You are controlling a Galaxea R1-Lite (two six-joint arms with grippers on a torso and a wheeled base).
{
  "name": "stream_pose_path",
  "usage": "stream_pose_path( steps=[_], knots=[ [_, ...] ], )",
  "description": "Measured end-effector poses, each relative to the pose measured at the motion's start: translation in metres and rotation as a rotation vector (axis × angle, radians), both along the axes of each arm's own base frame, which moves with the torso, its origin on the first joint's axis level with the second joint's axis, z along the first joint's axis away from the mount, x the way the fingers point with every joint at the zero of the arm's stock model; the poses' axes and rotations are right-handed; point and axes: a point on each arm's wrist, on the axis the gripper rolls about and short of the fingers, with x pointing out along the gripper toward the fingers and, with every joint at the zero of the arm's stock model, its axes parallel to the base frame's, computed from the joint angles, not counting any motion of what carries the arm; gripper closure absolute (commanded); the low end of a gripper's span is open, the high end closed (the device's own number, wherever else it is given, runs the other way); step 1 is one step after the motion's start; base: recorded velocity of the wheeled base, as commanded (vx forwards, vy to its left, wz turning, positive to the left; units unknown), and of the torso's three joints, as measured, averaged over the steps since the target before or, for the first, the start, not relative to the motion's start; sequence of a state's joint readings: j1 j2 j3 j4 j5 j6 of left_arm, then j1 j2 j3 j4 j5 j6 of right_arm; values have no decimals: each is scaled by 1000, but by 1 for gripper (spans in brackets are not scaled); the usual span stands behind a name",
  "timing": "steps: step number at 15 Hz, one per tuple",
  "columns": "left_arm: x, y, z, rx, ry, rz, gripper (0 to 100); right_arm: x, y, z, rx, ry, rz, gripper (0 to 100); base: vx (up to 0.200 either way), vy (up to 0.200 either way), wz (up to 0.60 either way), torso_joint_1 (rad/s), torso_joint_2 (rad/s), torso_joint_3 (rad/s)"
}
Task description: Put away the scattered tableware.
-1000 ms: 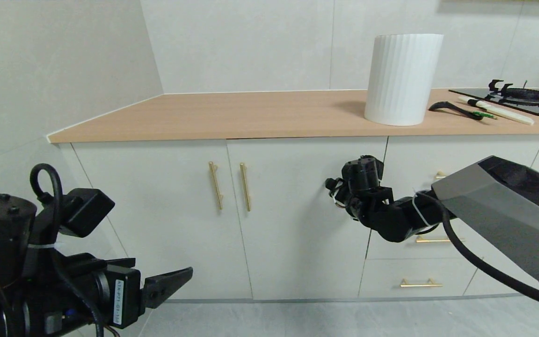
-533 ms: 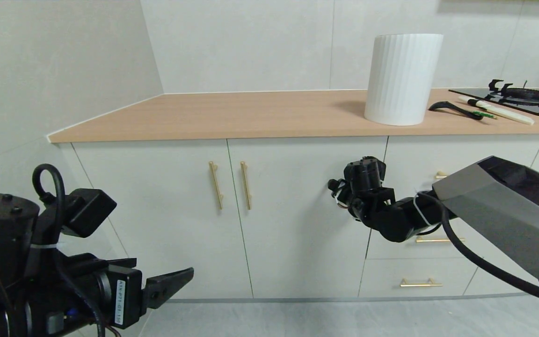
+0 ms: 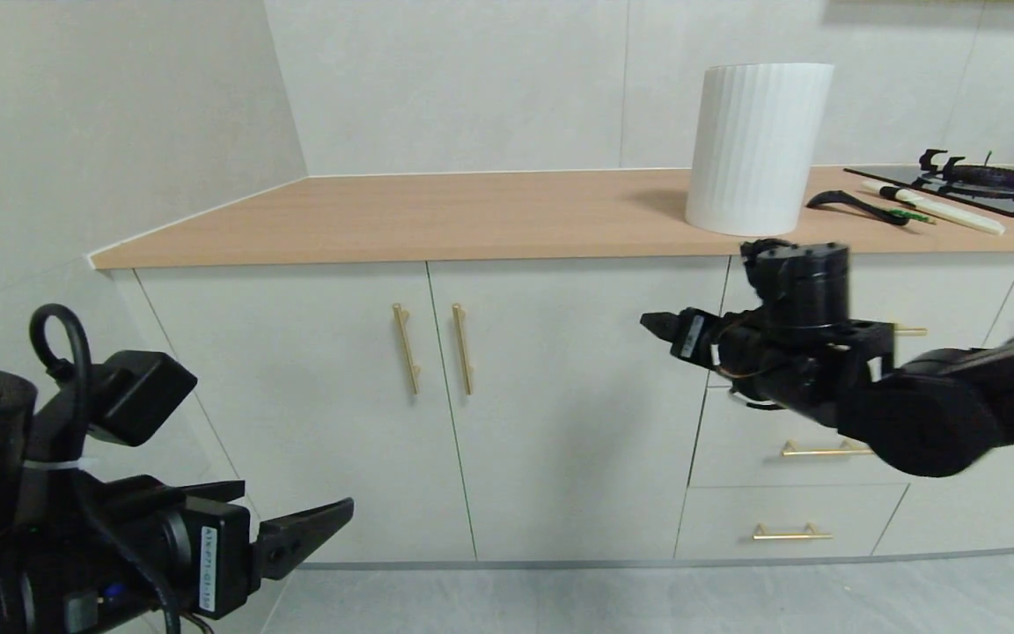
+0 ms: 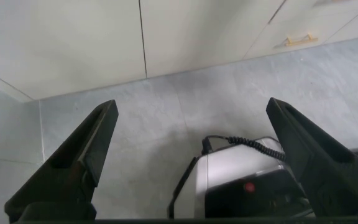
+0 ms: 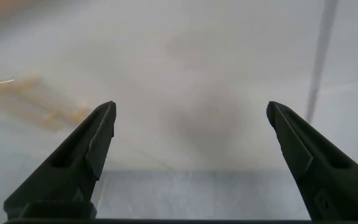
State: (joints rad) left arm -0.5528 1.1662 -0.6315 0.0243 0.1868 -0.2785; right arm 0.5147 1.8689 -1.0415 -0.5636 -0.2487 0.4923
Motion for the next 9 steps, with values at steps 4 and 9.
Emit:
stream_pose_path(
  steps=[4,9],
  knots=[
    [-24,22,17,-45,-138,48,0,-95,-57,45,-171,-160,33,0,0,0,0,0,0,0],
    [-77,57,20,-69,-291,106,0,-191,-145,47,-268,-269,-188,0,0,0,0,0,0,0]
  ],
)
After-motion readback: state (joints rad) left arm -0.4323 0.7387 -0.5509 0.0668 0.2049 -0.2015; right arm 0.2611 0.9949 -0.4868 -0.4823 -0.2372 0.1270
